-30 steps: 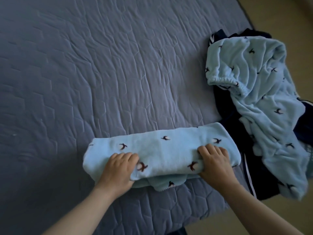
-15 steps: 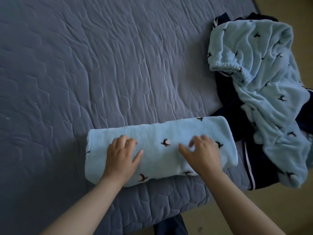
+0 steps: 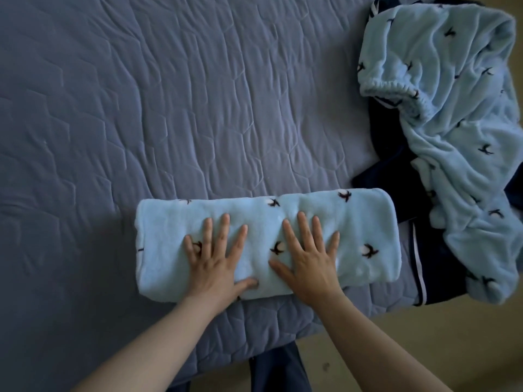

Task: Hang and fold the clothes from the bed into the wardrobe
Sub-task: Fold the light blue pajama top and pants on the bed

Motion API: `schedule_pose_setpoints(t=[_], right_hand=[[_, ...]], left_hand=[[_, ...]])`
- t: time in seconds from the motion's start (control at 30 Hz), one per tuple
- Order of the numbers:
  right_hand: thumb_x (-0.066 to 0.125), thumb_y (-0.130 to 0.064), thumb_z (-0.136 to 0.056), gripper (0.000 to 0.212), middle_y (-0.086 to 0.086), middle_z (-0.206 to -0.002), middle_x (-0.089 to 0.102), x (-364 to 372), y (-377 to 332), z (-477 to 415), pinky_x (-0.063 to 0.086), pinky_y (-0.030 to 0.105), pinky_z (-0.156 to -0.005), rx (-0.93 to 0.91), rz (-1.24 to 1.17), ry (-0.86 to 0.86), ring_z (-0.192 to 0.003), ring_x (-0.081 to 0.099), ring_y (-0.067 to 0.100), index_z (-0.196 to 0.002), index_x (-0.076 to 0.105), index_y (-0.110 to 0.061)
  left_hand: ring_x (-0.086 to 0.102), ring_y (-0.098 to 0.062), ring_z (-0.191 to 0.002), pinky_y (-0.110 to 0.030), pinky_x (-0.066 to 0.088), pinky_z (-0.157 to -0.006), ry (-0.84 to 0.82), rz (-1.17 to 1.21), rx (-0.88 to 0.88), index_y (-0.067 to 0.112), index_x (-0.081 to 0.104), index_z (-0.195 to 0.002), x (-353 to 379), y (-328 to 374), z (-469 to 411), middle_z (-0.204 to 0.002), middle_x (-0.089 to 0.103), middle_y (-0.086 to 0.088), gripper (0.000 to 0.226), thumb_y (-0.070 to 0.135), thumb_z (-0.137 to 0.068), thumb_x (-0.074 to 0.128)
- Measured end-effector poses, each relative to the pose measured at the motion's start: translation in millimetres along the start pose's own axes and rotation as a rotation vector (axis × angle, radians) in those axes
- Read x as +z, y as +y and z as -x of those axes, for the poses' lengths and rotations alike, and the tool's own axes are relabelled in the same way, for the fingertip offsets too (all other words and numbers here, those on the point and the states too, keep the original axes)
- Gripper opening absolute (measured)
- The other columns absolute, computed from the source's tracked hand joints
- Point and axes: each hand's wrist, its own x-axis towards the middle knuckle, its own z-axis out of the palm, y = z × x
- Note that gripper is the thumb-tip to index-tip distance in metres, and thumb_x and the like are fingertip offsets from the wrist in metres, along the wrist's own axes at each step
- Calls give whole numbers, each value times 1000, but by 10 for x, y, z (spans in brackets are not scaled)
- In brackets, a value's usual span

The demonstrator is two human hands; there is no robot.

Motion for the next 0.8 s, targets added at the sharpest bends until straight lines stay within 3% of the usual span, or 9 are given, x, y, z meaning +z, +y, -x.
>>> schedule_pose_setpoints(t=[0.13, 0.27, 0.4, 0.5, 0.57, 0.67, 0.8], right_hand=[[22, -66, -92, 73, 3, -163, -5, -72, -189, -112, -10, 59, -115, -34, -57, 104, -149, -12, 27, -154, 3, -34], [22, -59, -96, 66, 1, -163, 2, 73, -255, -189, -5, 60, -117, -66, -30, 124, -150, -4, 25, -155, 8, -32], [23, -60, -96, 68, -5, -163, -3, 286, -30, -272, -1, 56, -118, -58, 13, 140, -150, -5, 21, -155, 4, -32], [20, -61, -96, 69, -6, -162, -5, 345, 9, -284, -5, 55, -118, -39, 36, 94, -150, -5, 20, -155, 3, -31], [16, -60, -95, 68, -6, -162, -9, 348, -23, -255, -9, 56, -117, -7, 48, 56, -149, -10, 21, -154, 0, -31], [24, -53, -97, 67, -2, -163, -4, 183, -202, -295, -10, 57, -117, 72, -35, 60, -149, -10, 22, -155, 6, -26], [42, -37, -97, 64, 6, -162, 11, -49, -637, -228, -4, 52, -120, 31, -176, 137, -150, 0, 23, -154, 18, -19]], left_hand=[[-44, -31, -133, -65, -20, -105, -15, -25, -7, 38, -39, -136, 14, 46, -84, -146, -47, -2, 122, 87, -62, 44], [-37, -29, -137, -63, -15, -109, 6, -44, -5, 39, -36, -139, 123, 5, -148, -150, -40, -1, 119, 93, -57, 33], [-10, -26, -147, -60, 1, -114, 76, -85, 48, 32, -8, -151, 207, -211, -162, -160, -13, 2, 107, 93, -67, 16], [7, -29, -148, -62, 9, -113, 121, -22, 33, 21, 16, -153, 281, -395, -8, -161, 7, -5, 97, 83, -77, 17], [14, -34, -145, -60, 11, -114, 207, 82, -25, 11, 25, -150, 344, -493, 192, -158, 16, -14, 96, 78, -82, 20], [28, -36, -137, -49, 27, -110, 390, 362, -157, 0, 33, -144, 325, -720, 473, -151, 27, -19, 92, 68, -83, 43], [49, -16, -118, -34, 42, -97, 343, 828, -428, 17, 44, -134, 255, -1019, 702, -133, 45, -3, 73, 46, -74, 73]])
